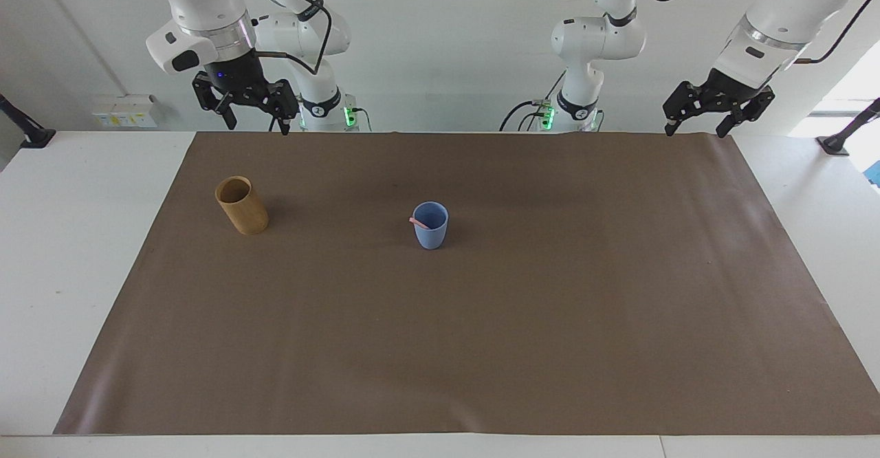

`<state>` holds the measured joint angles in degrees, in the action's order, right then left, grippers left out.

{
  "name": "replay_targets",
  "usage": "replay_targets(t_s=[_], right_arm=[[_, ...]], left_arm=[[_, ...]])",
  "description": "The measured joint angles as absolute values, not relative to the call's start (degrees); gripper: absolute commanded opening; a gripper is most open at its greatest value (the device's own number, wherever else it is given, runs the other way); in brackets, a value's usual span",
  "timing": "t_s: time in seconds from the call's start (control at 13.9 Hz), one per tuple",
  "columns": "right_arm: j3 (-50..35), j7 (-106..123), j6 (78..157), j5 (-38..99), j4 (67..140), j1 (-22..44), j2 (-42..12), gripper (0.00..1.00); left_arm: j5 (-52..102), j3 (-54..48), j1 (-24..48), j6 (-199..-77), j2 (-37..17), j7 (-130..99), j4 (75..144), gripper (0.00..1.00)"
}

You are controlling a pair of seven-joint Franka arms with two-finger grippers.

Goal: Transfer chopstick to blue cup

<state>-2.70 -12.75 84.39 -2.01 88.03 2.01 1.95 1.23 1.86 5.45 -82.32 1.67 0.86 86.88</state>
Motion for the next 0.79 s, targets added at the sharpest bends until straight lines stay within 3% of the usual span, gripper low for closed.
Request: replay_targets(t_s=[0.79], right_arm=[[-2.64,-12.75,84.42,-1.48,88.14,2.58,1.95,1.0]], left_arm=[[1.23,1.86,5.45,-82.32,1.68,0.86,86.88,1.0]])
